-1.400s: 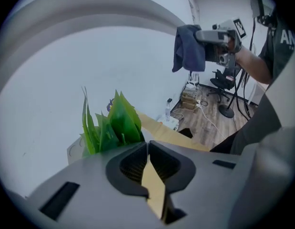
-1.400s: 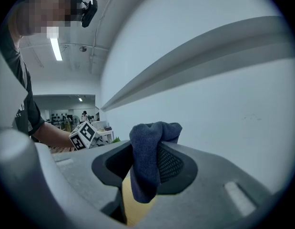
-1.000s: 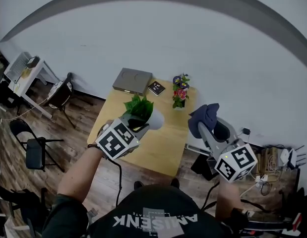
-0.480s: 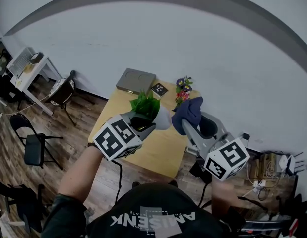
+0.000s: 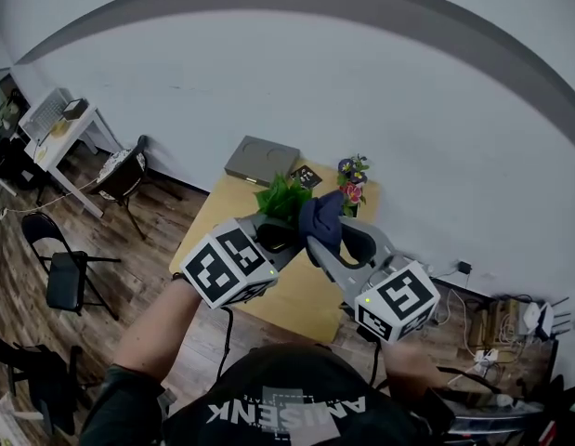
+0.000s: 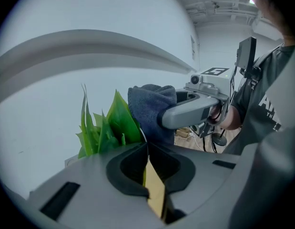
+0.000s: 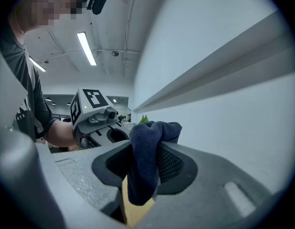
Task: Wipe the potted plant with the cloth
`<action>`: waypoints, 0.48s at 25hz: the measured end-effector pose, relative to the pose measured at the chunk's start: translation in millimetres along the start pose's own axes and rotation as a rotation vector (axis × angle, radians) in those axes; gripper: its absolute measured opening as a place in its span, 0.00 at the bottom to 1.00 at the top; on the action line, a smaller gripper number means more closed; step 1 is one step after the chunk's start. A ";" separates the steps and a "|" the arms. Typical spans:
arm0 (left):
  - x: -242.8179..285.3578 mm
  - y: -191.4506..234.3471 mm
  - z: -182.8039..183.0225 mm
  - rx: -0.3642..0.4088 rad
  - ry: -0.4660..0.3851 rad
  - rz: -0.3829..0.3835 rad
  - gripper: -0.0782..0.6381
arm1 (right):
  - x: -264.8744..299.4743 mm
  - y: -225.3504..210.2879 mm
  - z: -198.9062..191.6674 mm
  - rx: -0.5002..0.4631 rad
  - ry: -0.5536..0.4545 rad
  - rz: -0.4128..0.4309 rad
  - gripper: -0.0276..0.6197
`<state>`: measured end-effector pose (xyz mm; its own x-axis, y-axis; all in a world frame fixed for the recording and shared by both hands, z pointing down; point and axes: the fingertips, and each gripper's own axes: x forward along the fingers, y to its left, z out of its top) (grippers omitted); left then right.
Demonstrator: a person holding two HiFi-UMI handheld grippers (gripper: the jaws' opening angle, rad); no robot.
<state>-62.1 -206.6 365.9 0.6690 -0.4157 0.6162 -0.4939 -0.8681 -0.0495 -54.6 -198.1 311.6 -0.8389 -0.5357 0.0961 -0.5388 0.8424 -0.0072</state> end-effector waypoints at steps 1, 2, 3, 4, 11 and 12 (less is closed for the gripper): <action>-1.5 1.7 0.9 -0.001 -0.004 0.000 0.13 | 1.8 -0.3 -0.4 -0.002 0.002 -0.001 0.25; -2.5 3.4 2.1 -0.001 -0.011 0.000 0.13 | 3.0 -1.4 -1.4 -0.002 0.005 -0.002 0.25; -2.9 4.5 3.6 -0.003 -0.018 -0.001 0.13 | 3.4 -3.2 -3.0 0.000 0.009 -0.005 0.25; -2.8 4.8 4.9 -0.008 -0.024 -0.005 0.12 | 3.3 -5.6 -5.0 0.004 0.012 -0.010 0.25; -3.2 0.5 13.5 -0.024 -0.055 -0.013 0.12 | -6.2 -16.1 -18.5 0.027 0.022 -0.055 0.25; -3.6 -0.6 14.9 -0.028 -0.064 -0.020 0.12 | -9.0 -18.3 -21.6 0.033 0.025 -0.065 0.25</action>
<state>-56.0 -208.6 352.0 0.7127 -0.4159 0.5648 -0.4950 -0.8687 -0.0151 -35.5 -207.5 332.3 -0.8003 -0.5870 0.1224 -0.5944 0.8035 -0.0326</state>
